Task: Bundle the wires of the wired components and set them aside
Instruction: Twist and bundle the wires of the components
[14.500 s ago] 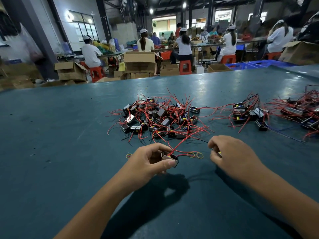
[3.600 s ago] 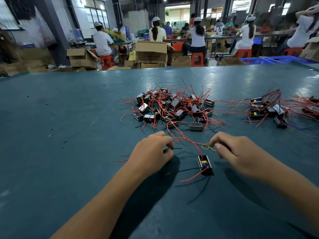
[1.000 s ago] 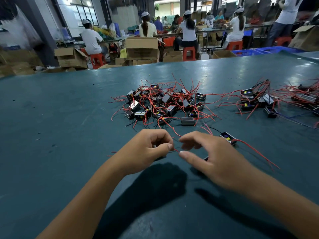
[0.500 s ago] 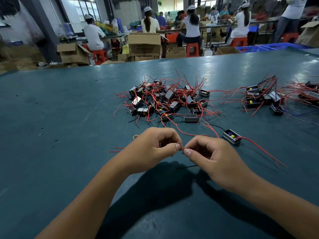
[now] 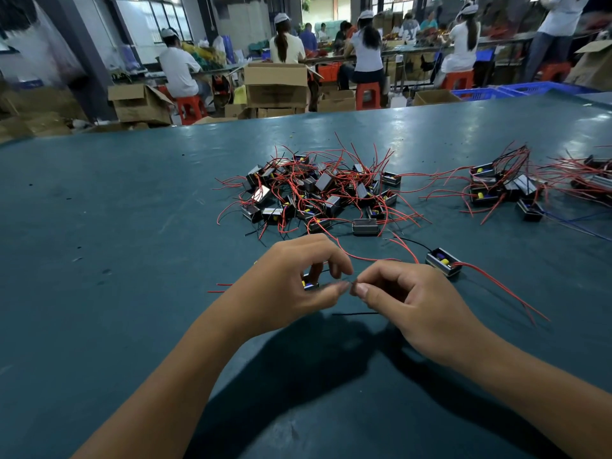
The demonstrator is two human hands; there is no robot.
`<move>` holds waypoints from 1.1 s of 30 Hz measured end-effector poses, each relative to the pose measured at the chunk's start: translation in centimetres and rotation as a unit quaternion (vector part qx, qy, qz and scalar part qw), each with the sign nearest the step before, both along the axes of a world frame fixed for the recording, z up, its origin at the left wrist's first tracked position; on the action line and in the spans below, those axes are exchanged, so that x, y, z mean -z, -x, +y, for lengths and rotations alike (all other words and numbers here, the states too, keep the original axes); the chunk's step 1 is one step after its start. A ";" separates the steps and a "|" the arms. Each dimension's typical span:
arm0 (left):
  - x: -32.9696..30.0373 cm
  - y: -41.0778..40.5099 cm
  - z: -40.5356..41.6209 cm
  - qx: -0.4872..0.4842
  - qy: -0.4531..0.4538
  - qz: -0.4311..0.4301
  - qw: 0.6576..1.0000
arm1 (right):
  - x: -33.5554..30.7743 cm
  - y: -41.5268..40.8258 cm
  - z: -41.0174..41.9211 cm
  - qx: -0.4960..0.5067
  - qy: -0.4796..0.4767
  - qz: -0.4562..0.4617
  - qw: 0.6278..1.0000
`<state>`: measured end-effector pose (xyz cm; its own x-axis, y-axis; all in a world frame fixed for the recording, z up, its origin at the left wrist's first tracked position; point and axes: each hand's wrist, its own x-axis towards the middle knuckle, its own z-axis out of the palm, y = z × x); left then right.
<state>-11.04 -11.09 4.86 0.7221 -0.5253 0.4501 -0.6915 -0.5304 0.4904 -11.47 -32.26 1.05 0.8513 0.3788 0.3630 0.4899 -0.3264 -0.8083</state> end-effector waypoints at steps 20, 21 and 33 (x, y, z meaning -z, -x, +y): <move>0.1 0.5 -0.1 -0.007 -0.093 -0.095 0.991 | -0.3 0.1 0.1 0.007 0.016 -0.017 1.000; 0.1 0.5 -0.1 -0.006 -0.093 -0.093 0.991 | -0.3 0.1 0.0 0.007 0.016 -0.018 1.000; -0.4 -0.2 1.3 -0.056 -0.035 -0.023 0.998 | -0.6 -0.3 -0.5 0.026 -0.031 0.025 0.999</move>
